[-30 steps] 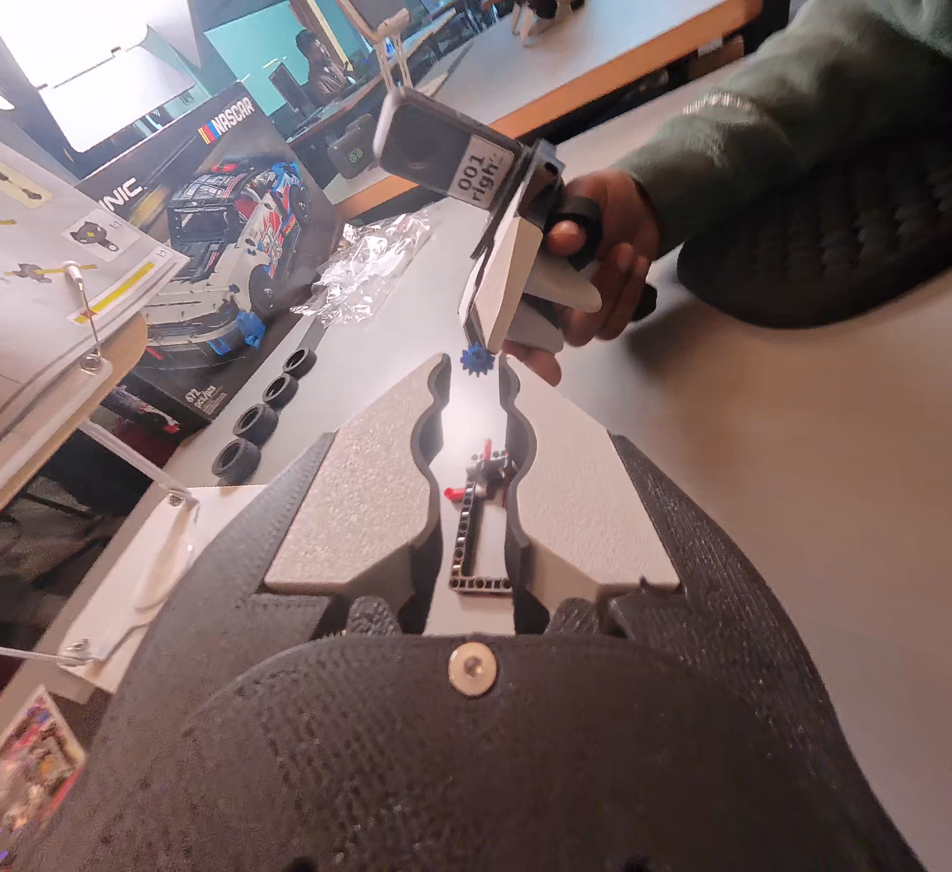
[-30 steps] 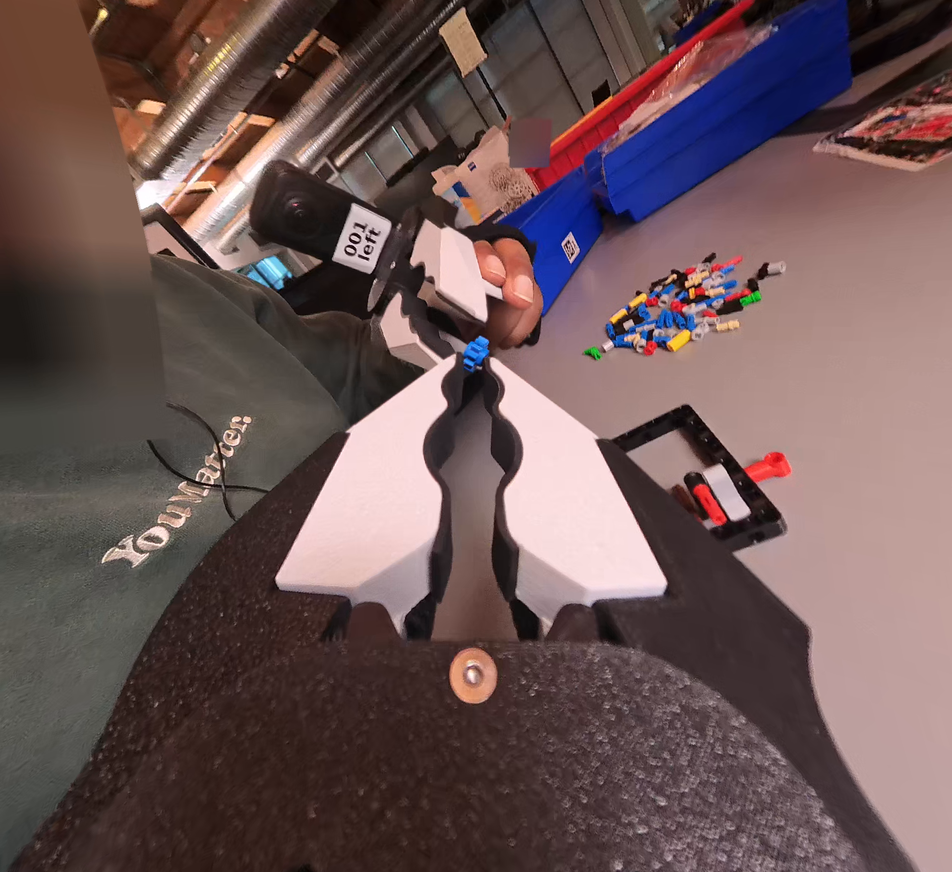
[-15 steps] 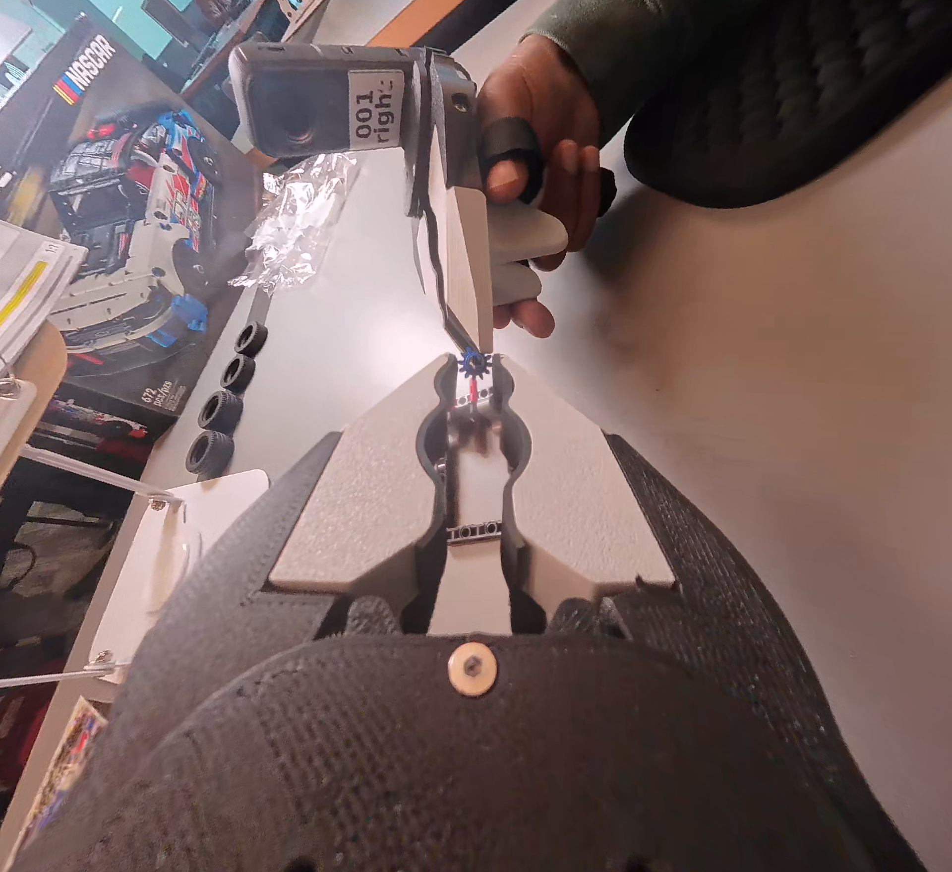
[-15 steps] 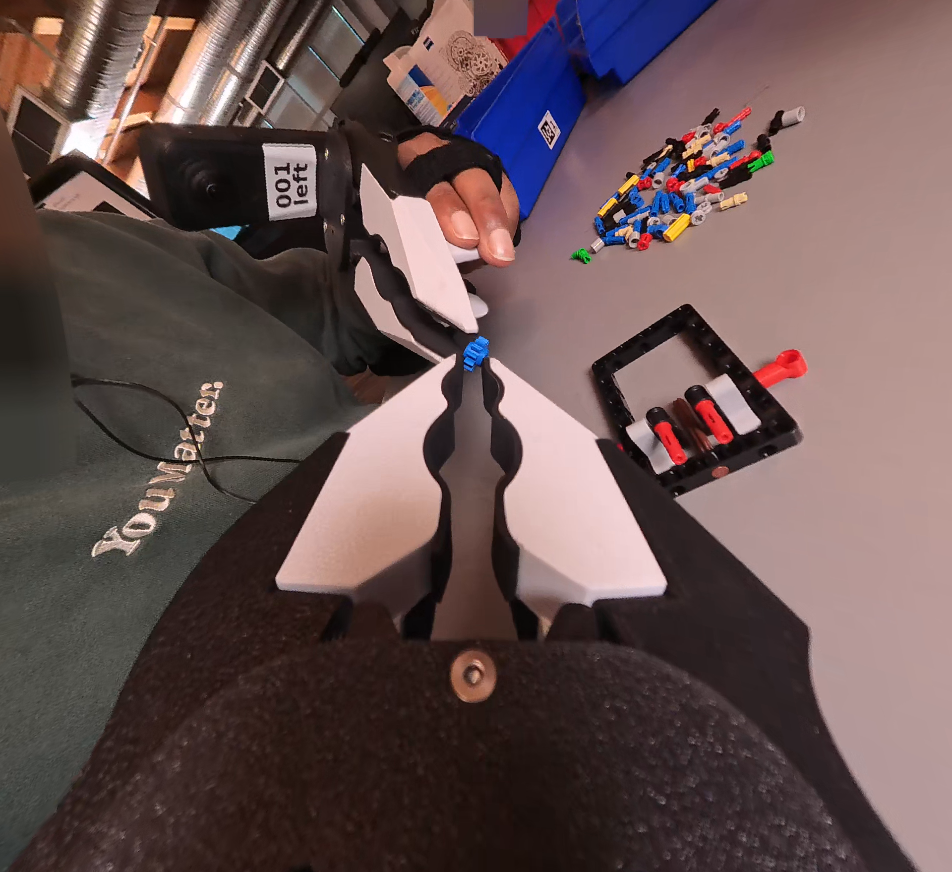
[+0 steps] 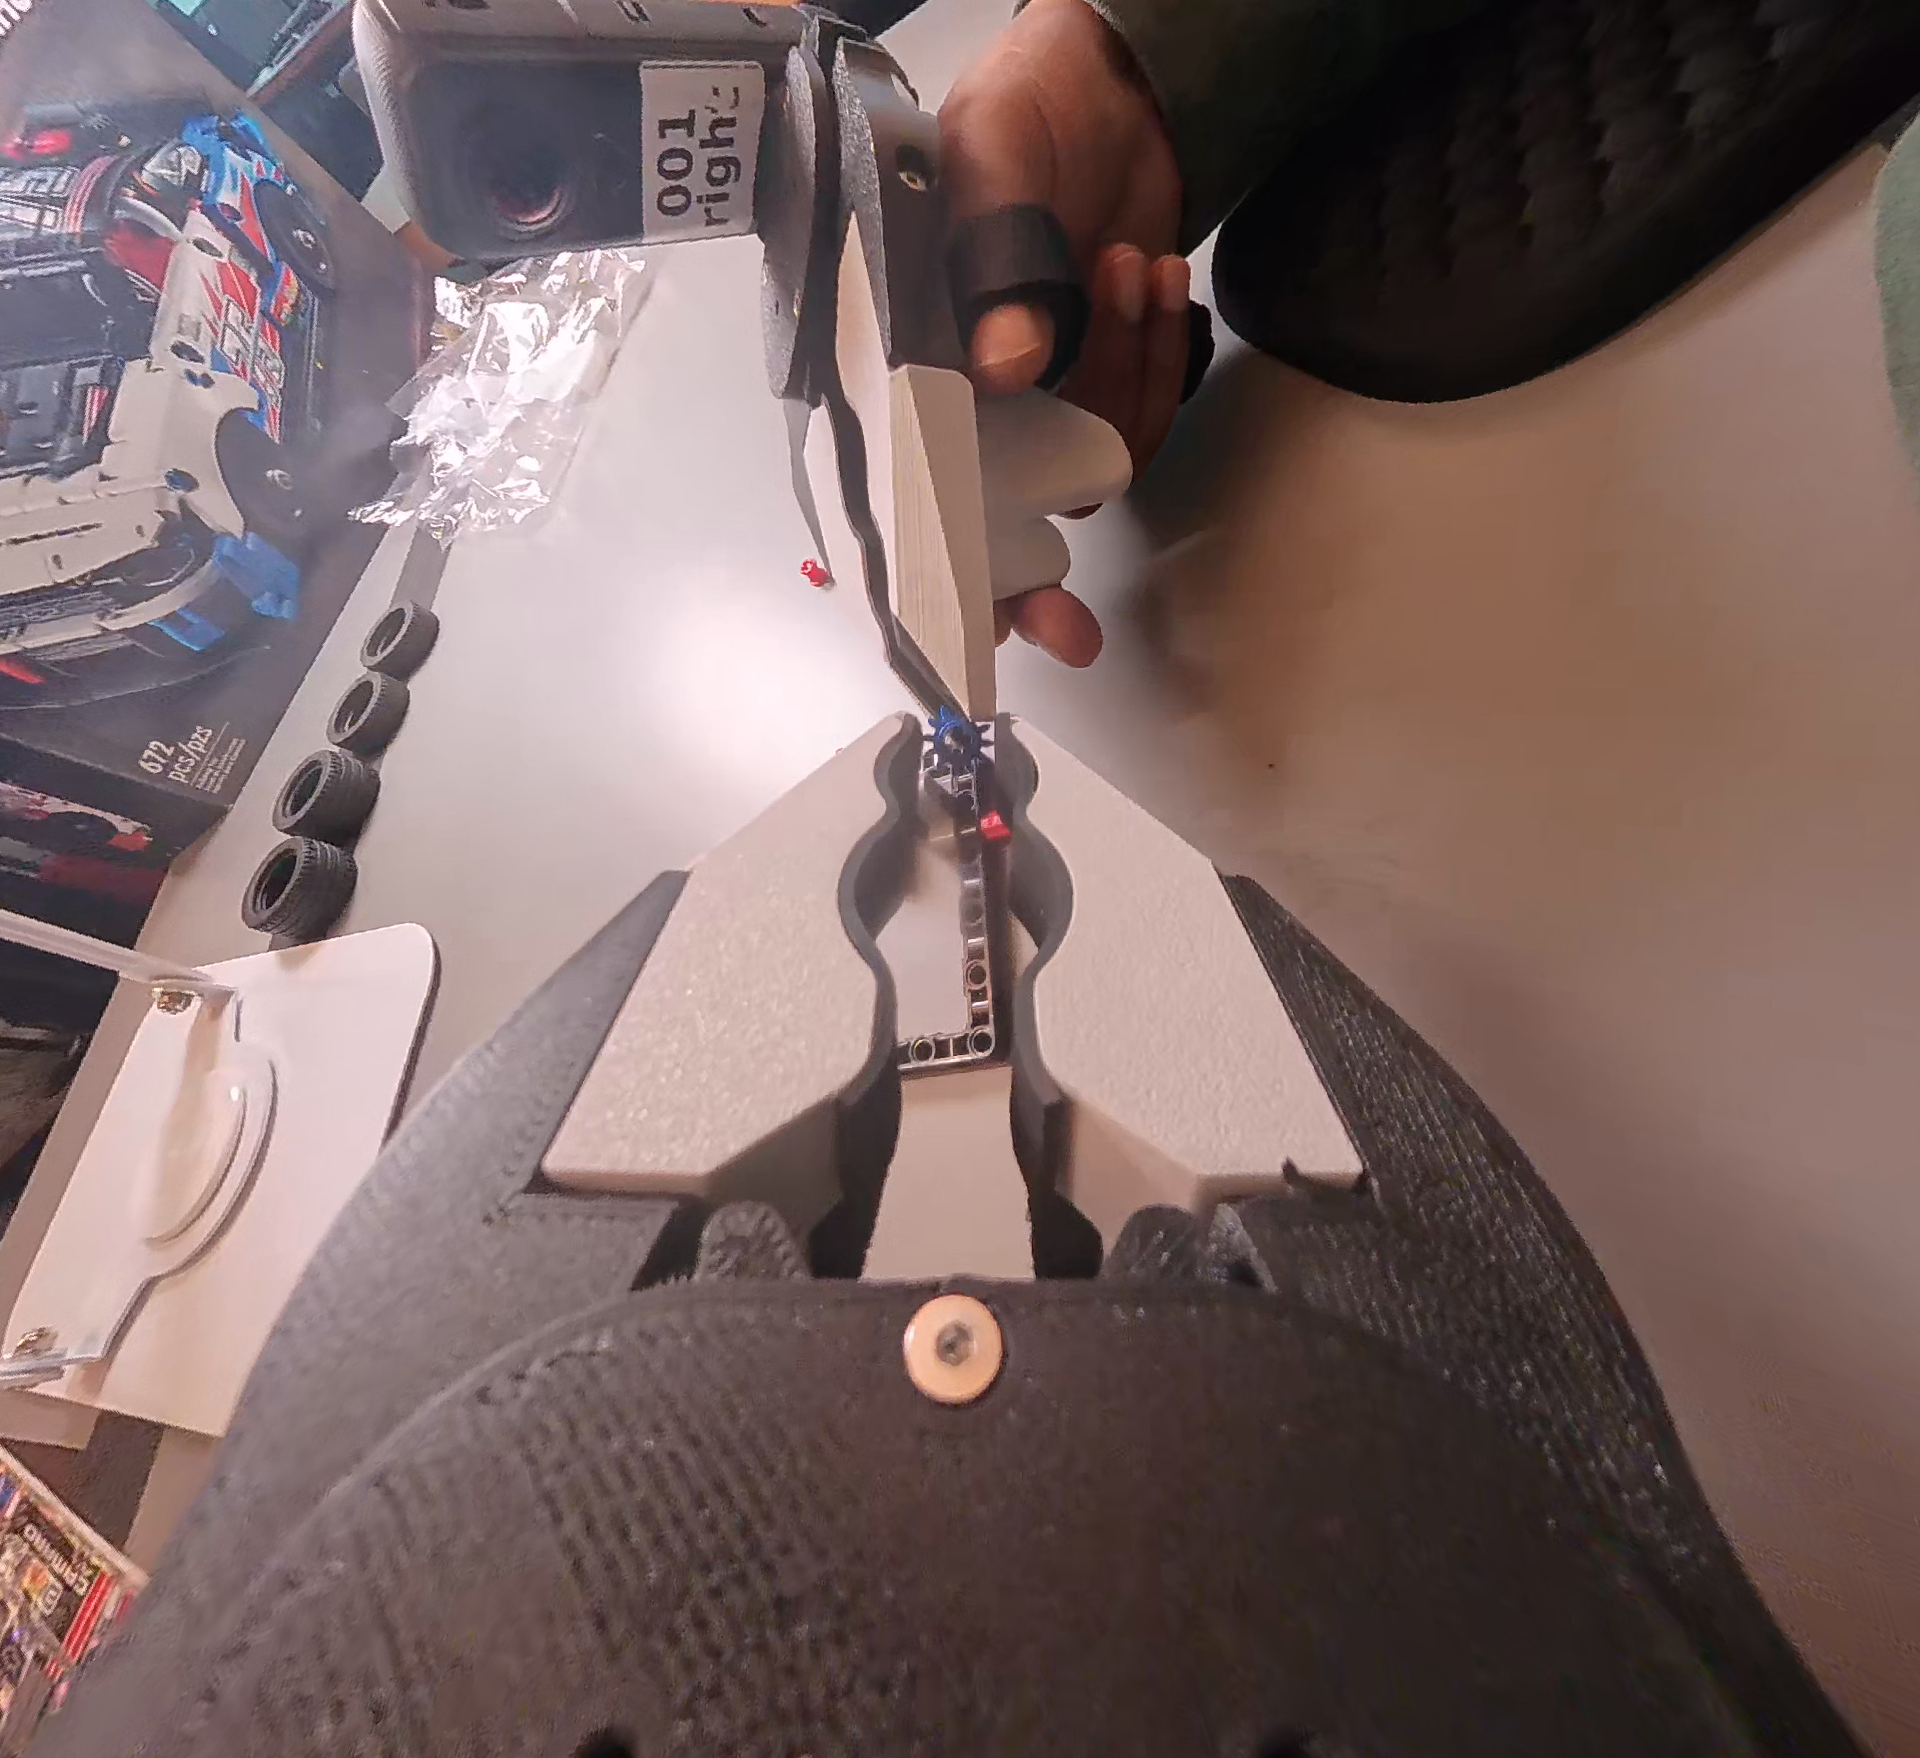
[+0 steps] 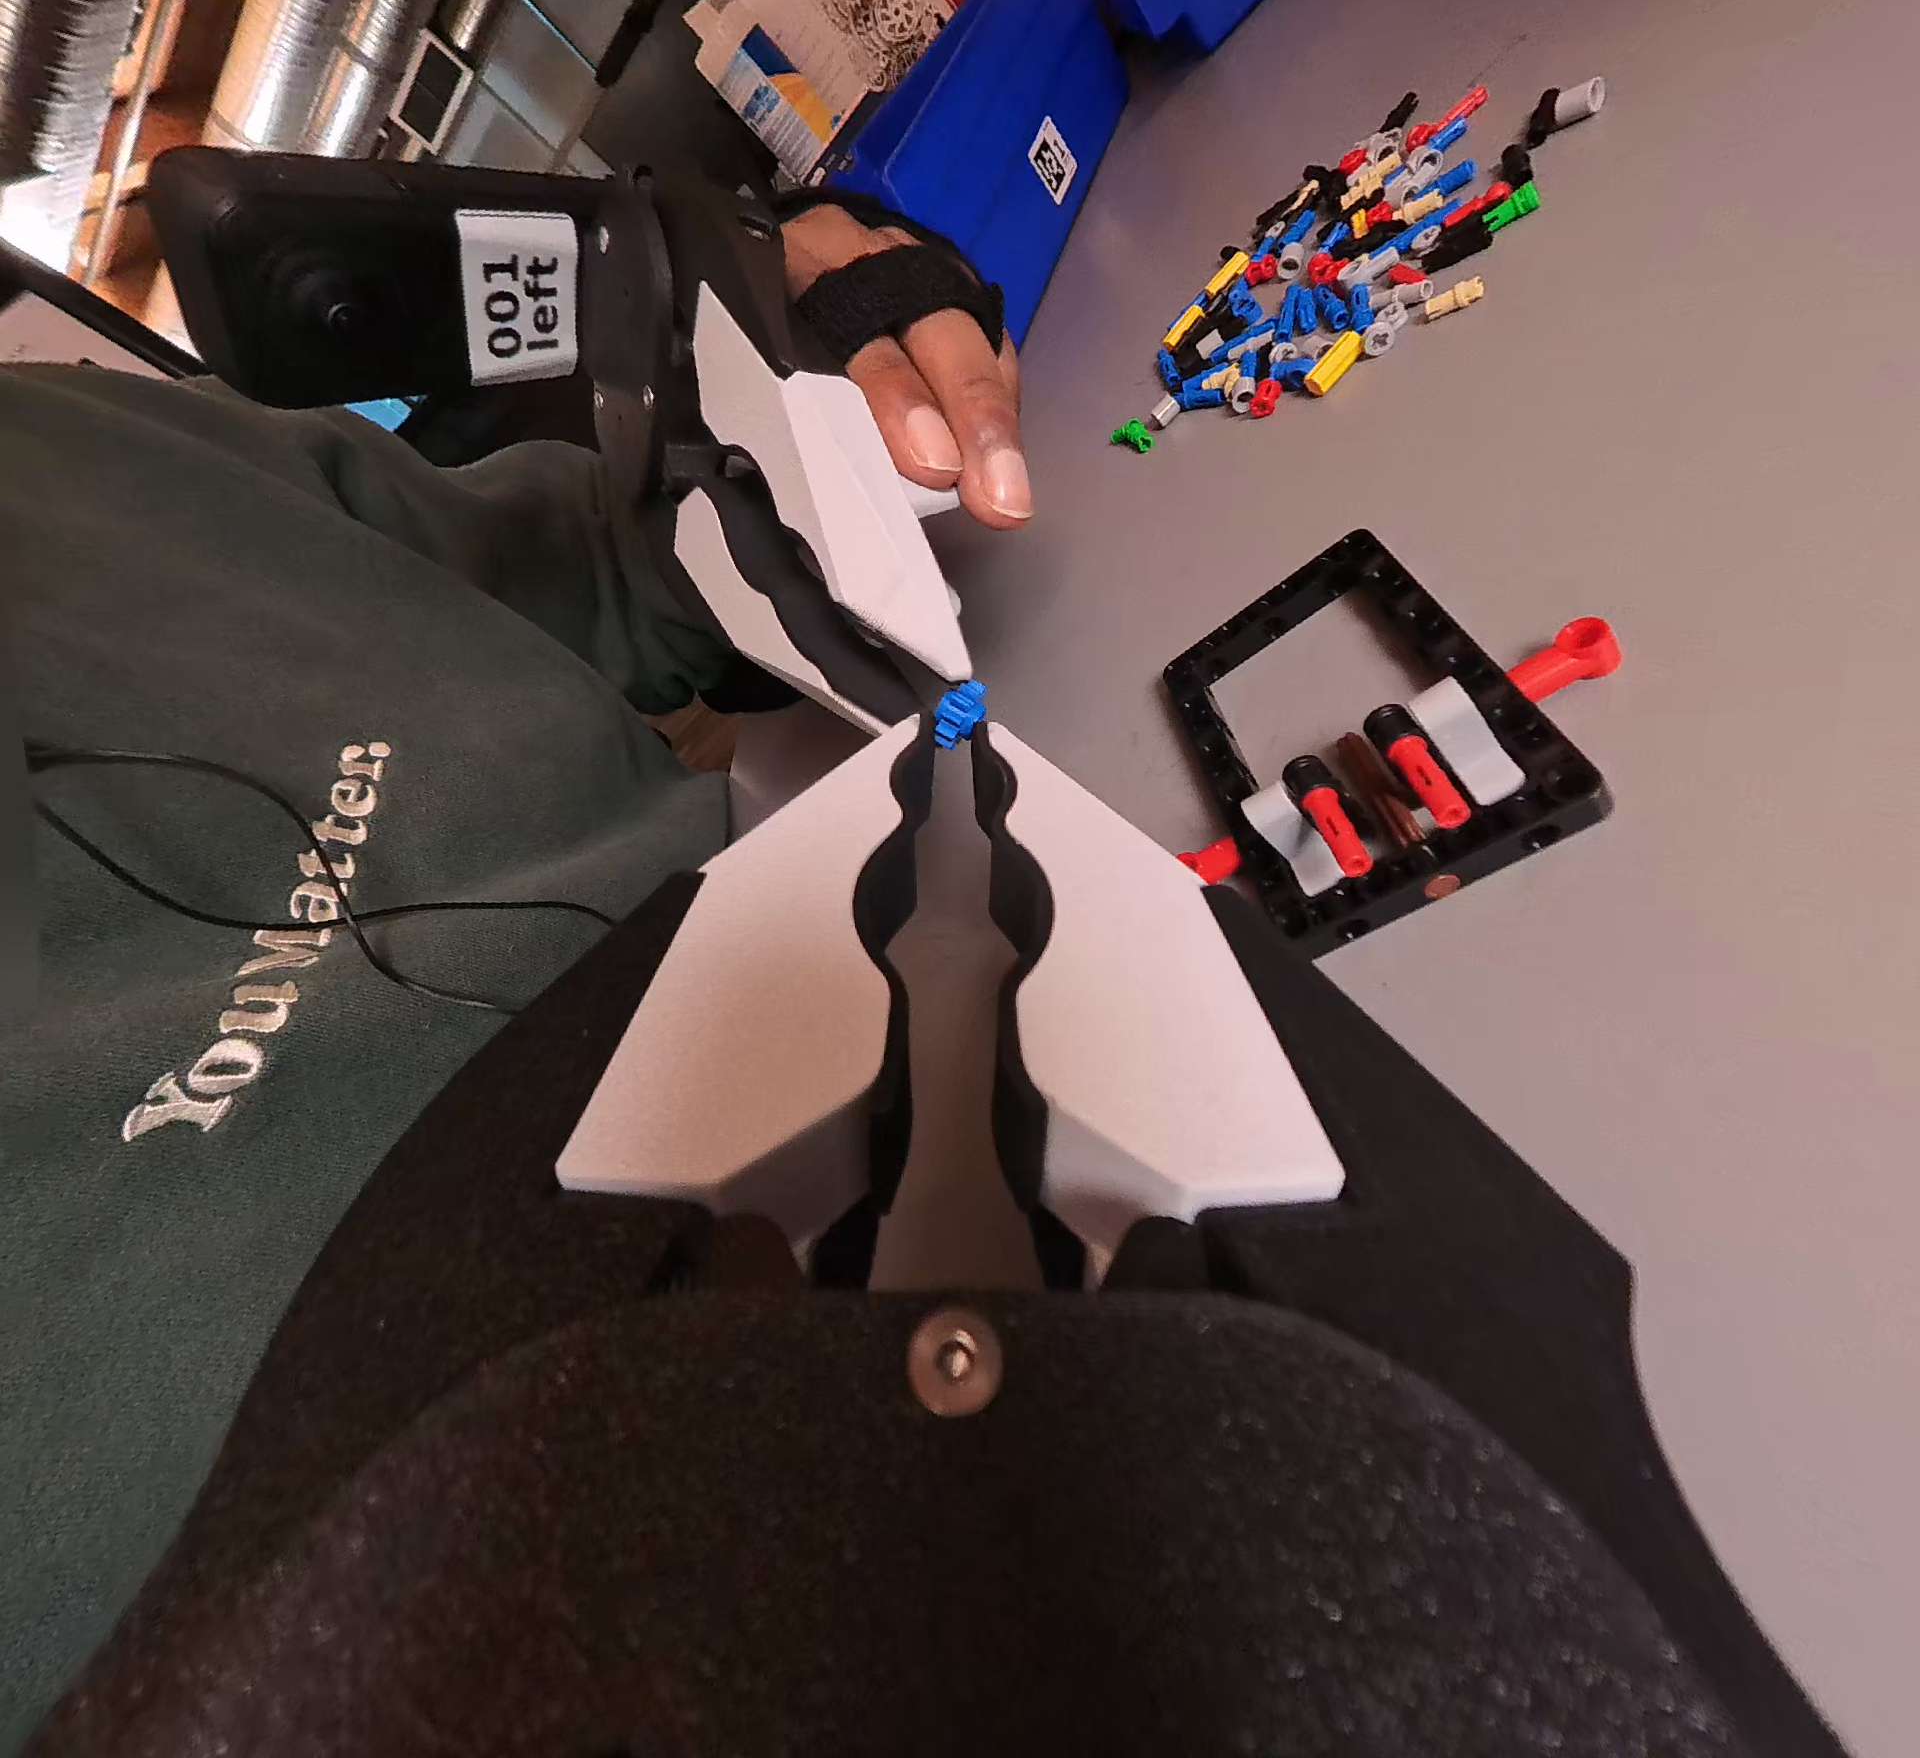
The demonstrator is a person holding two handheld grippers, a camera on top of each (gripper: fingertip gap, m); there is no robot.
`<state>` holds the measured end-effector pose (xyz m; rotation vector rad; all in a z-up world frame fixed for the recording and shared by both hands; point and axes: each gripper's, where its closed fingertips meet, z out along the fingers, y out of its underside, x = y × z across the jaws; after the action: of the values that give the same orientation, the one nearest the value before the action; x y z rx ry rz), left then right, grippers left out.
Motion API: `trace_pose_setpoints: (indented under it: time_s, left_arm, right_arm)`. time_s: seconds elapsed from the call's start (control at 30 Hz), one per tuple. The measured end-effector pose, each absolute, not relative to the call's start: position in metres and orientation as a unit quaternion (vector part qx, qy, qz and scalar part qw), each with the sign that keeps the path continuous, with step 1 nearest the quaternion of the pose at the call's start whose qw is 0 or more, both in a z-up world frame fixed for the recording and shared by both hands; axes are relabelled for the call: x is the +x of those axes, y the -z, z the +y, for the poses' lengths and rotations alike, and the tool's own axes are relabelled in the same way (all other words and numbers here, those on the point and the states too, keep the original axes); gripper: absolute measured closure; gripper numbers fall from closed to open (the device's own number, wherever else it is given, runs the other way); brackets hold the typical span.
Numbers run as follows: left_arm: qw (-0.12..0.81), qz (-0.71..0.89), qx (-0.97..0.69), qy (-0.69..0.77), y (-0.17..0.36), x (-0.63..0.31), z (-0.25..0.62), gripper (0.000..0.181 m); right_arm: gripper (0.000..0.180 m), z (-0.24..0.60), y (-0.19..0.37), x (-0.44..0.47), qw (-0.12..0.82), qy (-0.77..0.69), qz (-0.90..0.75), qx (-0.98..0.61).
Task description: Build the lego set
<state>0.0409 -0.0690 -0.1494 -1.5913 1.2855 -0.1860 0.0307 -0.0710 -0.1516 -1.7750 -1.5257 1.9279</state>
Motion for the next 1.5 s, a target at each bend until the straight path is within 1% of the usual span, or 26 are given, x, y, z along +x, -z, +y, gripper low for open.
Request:
trace_pose_setpoints:
  time_s: [0.2, 0.33, 0.37, 0.47, 0.53, 0.67, 0.77, 0.9, 0.97, 1.1, 1.27, 1.4, 1.5]
  left_arm:
    - [0.525, 0.522, -0.666, 0.093, 0.148, 0.041, -0.067, 0.171]
    - [0.548, 0.467, -0.672, 0.172, 0.137, 0.039, -0.064, 0.172]
    - [0.552, 0.449, -0.674, 0.2, 0.134, 0.038, -0.063, 0.176]
    - [0.562, 0.396, -0.674, 0.27, 0.122, 0.03, -0.06, 0.176]
    - [0.564, 0.373, -0.676, 0.292, 0.119, 0.023, -0.056, 0.176]
    - [0.561, 0.353, -0.678, 0.318, 0.119, 0.019, -0.054, 0.176]
    - [0.562, 0.339, -0.669, 0.35, 0.113, 0.022, -0.056, 0.176]
    - [0.554, 0.304, -0.651, 0.421, 0.103, 0.03, -0.06, 0.175]
    - [0.546, 0.296, -0.646, 0.443, 0.101, 0.033, -0.062, 0.175]
    - [0.539, 0.299, -0.646, 0.451, 0.103, 0.038, -0.064, 0.175]
    - [0.524, 0.295, -0.673, 0.43, 0.115, 0.037, -0.058, 0.175]
    - [0.486, 0.262, -0.696, 0.459, 0.123, 0.035, -0.054, 0.16]
    - [0.466, 0.244, -0.713, 0.463, 0.13, 0.034, -0.05, 0.159]
  right_arm:
    - [0.175, -0.069, 0.15, 0.031, 0.061, -0.636, -0.497, -0.587]
    - [0.174, -0.066, 0.139, 0.03, 0.071, -0.66, -0.478, -0.574]
    - [0.172, -0.065, 0.136, 0.03, 0.08, -0.666, -0.477, -0.568]
    - [0.168, -0.056, 0.126, 0.031, 0.119, -0.672, -0.478, -0.553]
    - [0.167, -0.047, 0.124, 0.033, 0.157, -0.658, -0.487, -0.552]
    - [0.164, -0.043, 0.124, 0.033, 0.195, -0.638, -0.505, -0.548]
    - [0.164, -0.048, 0.124, 0.03, 0.247, -0.61, -0.538, -0.527]
    - [0.163, -0.059, 0.119, 0.026, 0.375, -0.531, -0.608, -0.456]
    - [0.163, -0.064, 0.114, 0.025, 0.418, -0.503, -0.625, -0.425]
    - [0.168, -0.067, 0.108, 0.026, 0.452, -0.483, -0.634, -0.4]
    - [0.168, -0.061, 0.121, 0.024, 0.468, -0.421, -0.665, -0.402]
    - [0.169, -0.053, 0.133, 0.023, 0.505, -0.338, -0.696, -0.383]
    - [0.169, -0.054, 0.135, 0.022, 0.519, -0.312, -0.706, -0.368]
